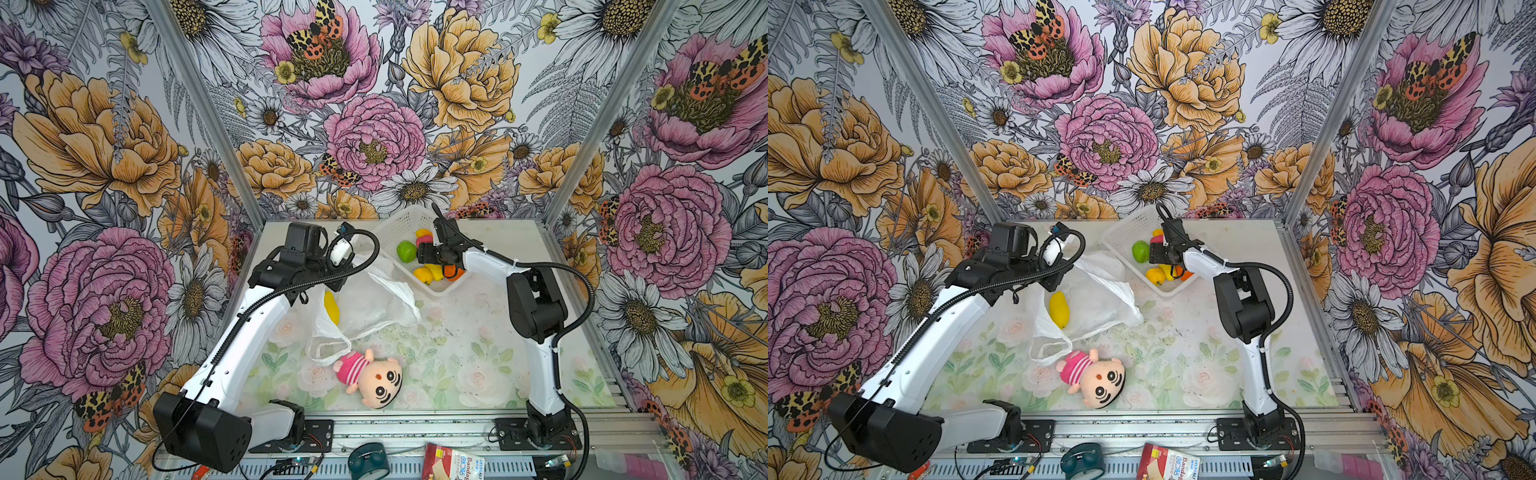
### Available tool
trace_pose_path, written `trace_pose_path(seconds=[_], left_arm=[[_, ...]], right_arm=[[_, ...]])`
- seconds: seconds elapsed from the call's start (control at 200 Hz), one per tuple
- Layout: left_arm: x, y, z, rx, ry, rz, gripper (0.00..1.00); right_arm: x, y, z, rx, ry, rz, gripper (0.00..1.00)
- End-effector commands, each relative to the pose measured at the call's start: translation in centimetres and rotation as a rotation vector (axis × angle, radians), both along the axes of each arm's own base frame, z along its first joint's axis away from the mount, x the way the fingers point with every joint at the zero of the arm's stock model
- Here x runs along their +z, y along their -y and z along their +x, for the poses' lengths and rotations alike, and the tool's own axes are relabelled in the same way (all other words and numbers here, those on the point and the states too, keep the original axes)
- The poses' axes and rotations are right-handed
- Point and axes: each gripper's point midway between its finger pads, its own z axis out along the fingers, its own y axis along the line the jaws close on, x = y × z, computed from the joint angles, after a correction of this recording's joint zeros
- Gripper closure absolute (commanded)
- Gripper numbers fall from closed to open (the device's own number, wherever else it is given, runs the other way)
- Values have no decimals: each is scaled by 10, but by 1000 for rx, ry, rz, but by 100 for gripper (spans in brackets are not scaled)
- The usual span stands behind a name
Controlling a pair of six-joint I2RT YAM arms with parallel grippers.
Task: Untie the knot of the plastic bag and take out the fruit
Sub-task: 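Lower the red fruit into the basket and open the right gripper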
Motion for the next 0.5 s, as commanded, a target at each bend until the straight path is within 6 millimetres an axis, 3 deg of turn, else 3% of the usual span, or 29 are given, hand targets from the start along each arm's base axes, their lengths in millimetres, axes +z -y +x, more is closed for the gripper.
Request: trace_pose_path(seconds=[0.0, 0.26, 0.41, 0.495], left_arm=[[2, -2, 2, 10, 4, -5, 100], [2, -2, 2, 11, 5, -5, 100], [3, -2, 2, 10, 7, -5, 100], [2, -2, 2, 11, 5, -4, 100]], right_arm=[[21, 14, -6, -38, 44, -65, 22], [33, 41, -9, -119, 98, -126, 23], [43, 40, -12, -106, 118, -111, 34], [60, 32, -19, -77, 165, -72, 39]])
